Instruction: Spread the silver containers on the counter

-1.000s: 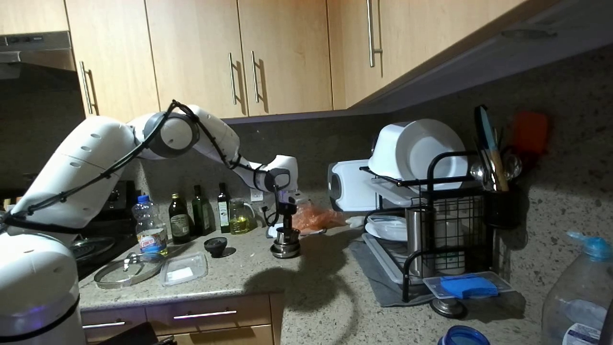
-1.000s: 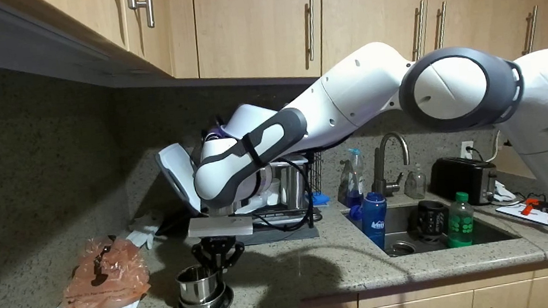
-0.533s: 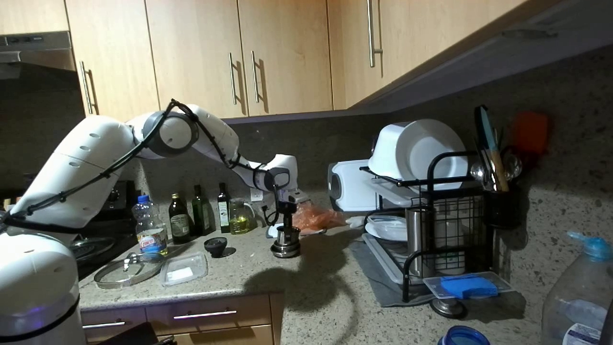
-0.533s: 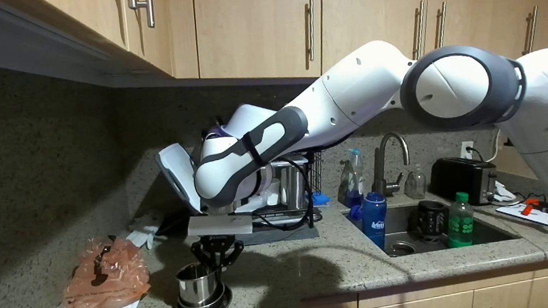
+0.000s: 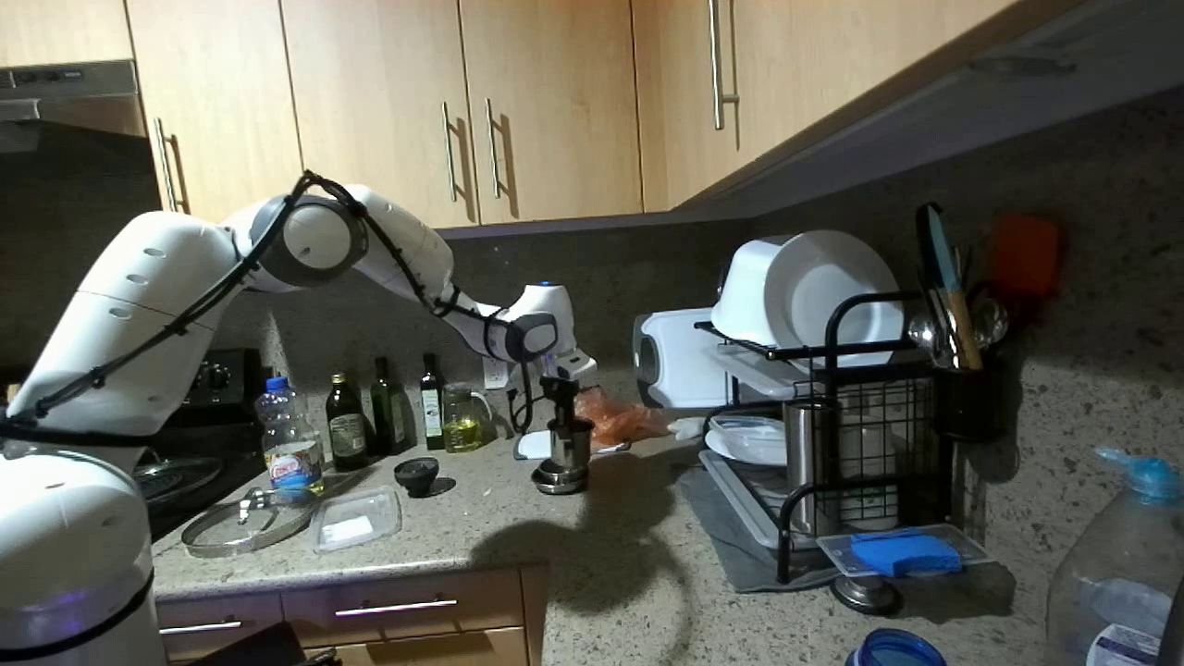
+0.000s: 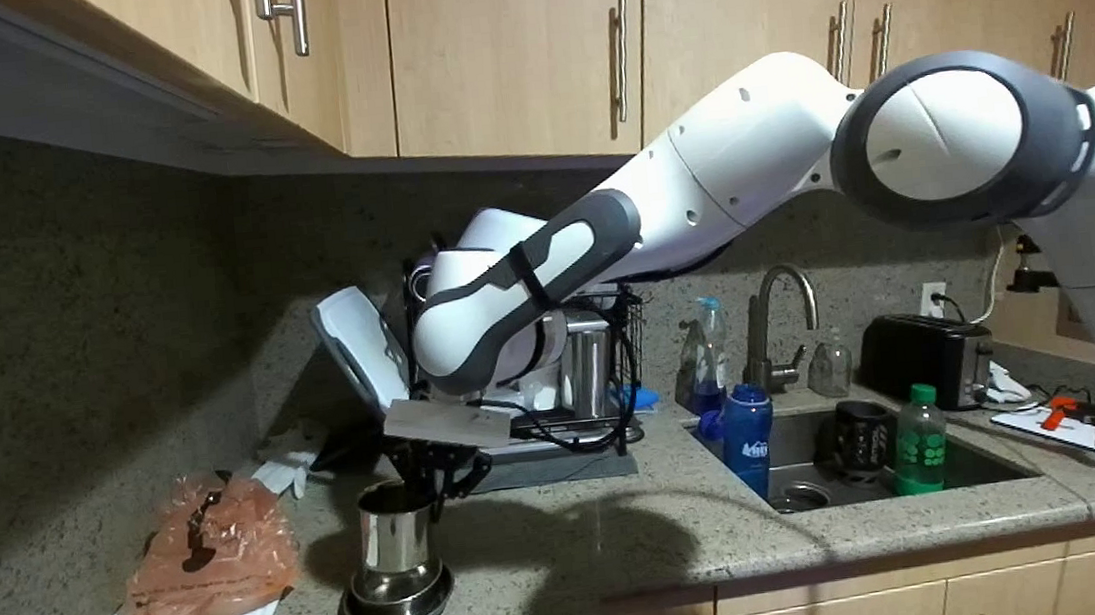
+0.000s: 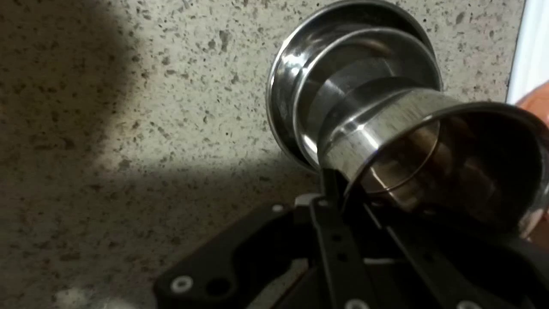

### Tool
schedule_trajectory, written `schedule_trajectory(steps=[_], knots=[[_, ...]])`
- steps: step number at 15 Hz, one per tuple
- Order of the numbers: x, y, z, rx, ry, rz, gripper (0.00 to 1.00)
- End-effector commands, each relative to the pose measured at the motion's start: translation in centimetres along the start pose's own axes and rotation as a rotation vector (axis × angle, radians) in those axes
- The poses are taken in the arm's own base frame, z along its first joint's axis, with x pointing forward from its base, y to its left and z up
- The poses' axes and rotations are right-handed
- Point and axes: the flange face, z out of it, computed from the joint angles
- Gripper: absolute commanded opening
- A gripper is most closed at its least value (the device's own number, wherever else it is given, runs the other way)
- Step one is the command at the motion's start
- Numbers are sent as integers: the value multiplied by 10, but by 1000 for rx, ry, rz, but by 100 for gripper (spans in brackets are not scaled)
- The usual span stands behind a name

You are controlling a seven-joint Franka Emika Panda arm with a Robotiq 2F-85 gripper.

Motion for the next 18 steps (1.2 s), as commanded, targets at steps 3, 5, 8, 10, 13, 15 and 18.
schedule_trajectory(steps=[3, 5, 8, 10, 13, 15, 18], knots=[[1, 29, -33, 64, 59, 97, 4], [8, 38, -30, 56, 52, 118, 4], [20, 48, -15, 16, 58, 158, 4], [29, 61, -10, 10, 85, 237, 3], [47, 82, -2, -8, 84, 359, 3], [55, 93, 5, -25, 79, 412, 3], [67, 106, 16, -49, 71, 476, 3]])
